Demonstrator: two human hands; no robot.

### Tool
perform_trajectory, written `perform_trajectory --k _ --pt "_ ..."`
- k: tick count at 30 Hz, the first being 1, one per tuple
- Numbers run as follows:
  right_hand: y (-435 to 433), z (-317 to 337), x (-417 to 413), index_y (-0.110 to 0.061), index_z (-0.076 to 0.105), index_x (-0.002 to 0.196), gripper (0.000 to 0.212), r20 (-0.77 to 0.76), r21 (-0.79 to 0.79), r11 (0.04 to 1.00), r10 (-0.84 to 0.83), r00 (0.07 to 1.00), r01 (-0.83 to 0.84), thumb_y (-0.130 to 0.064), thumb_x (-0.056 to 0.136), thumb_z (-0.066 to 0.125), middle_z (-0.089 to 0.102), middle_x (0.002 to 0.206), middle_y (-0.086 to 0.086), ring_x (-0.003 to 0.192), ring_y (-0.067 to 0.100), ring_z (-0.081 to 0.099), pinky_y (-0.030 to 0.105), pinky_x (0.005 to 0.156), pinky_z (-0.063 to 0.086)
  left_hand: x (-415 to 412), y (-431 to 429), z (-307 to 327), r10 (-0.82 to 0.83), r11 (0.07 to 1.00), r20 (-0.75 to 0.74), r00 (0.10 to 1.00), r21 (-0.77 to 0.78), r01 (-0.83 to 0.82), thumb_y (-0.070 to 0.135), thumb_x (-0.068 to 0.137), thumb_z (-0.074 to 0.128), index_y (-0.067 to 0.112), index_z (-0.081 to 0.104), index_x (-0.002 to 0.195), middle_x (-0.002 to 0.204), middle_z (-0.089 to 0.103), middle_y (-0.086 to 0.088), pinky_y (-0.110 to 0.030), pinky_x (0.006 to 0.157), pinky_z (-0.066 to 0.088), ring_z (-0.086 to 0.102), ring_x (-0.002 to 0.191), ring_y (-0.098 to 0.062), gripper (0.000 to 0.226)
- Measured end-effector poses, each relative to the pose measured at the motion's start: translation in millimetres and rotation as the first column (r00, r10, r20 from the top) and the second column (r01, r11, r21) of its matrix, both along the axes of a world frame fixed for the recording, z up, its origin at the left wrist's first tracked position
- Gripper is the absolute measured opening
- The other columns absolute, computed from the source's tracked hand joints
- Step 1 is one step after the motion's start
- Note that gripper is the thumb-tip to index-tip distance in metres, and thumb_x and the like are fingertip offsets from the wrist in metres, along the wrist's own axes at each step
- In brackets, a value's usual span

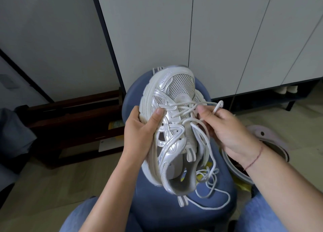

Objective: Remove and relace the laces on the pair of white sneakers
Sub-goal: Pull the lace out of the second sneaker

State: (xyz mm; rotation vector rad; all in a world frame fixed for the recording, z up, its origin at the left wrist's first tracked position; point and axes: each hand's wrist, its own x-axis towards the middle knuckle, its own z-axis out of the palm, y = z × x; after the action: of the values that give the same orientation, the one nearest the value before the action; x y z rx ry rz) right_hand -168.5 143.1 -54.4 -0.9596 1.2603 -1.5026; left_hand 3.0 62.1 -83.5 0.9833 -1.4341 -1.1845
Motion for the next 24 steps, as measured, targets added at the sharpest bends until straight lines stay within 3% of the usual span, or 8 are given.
perform_trajectory --k 4,7,10,13,16,19,21,24 --pt "-1 7 -13 -0.016 0.046 0.052 0.041 0.349 -0.042 0.998 0.056 0.935 -0.045 -0.039 0.085 0.053 0.034 0.051 -0.003 0.043 0.008 0.033 0.016 0.043 0.036 0 -1 2 -0.016 1.000 -0.020 1.000 -0.005 0.016 0.052 0.072 0.075 0.021 0.064 0.098 0.094 0.076 0.002 -0.033 0.078 0.056 0.073 0.088 -0.015 0.042" --pt "-5 10 -33 -0.019 0.044 0.053 0.044 0.630 -0.148 0.989 0.095 0.771 -0.001 -0.040 0.093 0.045 0.031 0.051 -0.008 0.044 0.005 0.027 0.016 0.051 0.035 4 -3 2 -0.005 1.000 -0.019 1.000 -0.005 0.005 0.055 0.070 0.077 0.021 0.064 0.098 0.095 0.076 -0.001 -0.041 0.083 0.058 0.073 0.090 -0.020 0.046" --pt "-6 9 -43 -0.020 0.043 0.054 0.048 0.730 -0.126 0.986 0.018 0.683 0.109 -0.041 0.097 0.040 0.032 0.050 -0.009 0.044 0.005 0.028 0.017 0.051 0.034 4 -2 2 0.009 1.000 -0.007 1.000 -0.010 -0.009 0.060 0.067 0.077 0.020 0.063 0.096 0.093 0.075 -0.002 -0.048 0.086 0.058 0.073 0.089 -0.023 0.052" --pt "-7 5 -32 -0.019 0.044 0.061 0.043 0.557 -0.006 0.997 -0.057 0.829 0.073 -0.051 0.089 0.046 0.036 0.053 -0.005 0.044 0.009 0.032 0.021 0.052 0.034 2 0 1 0.014 1.000 0.005 1.000 -0.003 -0.014 0.056 0.070 0.078 0.018 0.062 0.094 0.090 0.075 0.000 -0.050 0.086 0.058 0.073 0.086 -0.020 0.047" --pt "-2 1 -10 -0.018 0.050 0.065 0.045 0.086 0.094 0.995 0.010 0.996 -0.018 -0.062 0.075 0.051 0.048 0.057 -0.002 0.054 0.013 0.044 0.025 0.059 0.037 2 0 1 0.041 0.999 0.002 0.999 0.004 -0.041 0.061 0.068 0.078 0.016 0.062 0.094 0.092 0.074 -0.007 -0.055 0.086 0.056 0.072 0.089 -0.029 0.055" --pt "1 -6 5 -0.023 0.067 0.076 0.043 -0.369 0.050 0.998 -0.003 0.929 0.023 -0.064 0.073 0.051 0.071 0.078 -0.005 0.081 0.012 0.065 0.032 0.081 0.048 2 -1 1 0.051 0.998 -0.009 0.999 0.025 -0.051 0.065 0.064 0.077 0.021 0.063 0.094 0.094 0.075 -0.005 -0.056 0.086 0.056 0.072 0.090 -0.029 0.055" --pt "0 -9 6 -0.026 0.064 0.075 0.036 -0.437 -0.021 1.000 -0.028 0.899 0.021 -0.059 0.078 0.050 0.067 0.072 -0.004 0.075 0.014 0.063 0.039 0.076 0.048 2 -1 0 0.042 0.999 -0.003 0.999 0.033 -0.041 0.065 0.065 0.076 0.023 0.063 0.094 0.095 0.075 -0.003 -0.056 0.087 0.055 0.072 0.091 -0.027 0.053" --pt "-4 -12 6 -0.030 0.059 0.067 0.030 -0.390 -0.112 0.993 -0.064 0.919 0.022 -0.049 0.089 0.050 0.055 0.062 -0.009 0.064 0.011 0.050 0.034 0.067 0.040 2 0 1 0.032 0.999 0.001 0.999 0.033 -0.032 0.065 0.064 0.074 0.025 0.063 0.095 0.095 0.076 0.002 -0.053 0.088 0.056 0.073 0.091 -0.021 0.051"
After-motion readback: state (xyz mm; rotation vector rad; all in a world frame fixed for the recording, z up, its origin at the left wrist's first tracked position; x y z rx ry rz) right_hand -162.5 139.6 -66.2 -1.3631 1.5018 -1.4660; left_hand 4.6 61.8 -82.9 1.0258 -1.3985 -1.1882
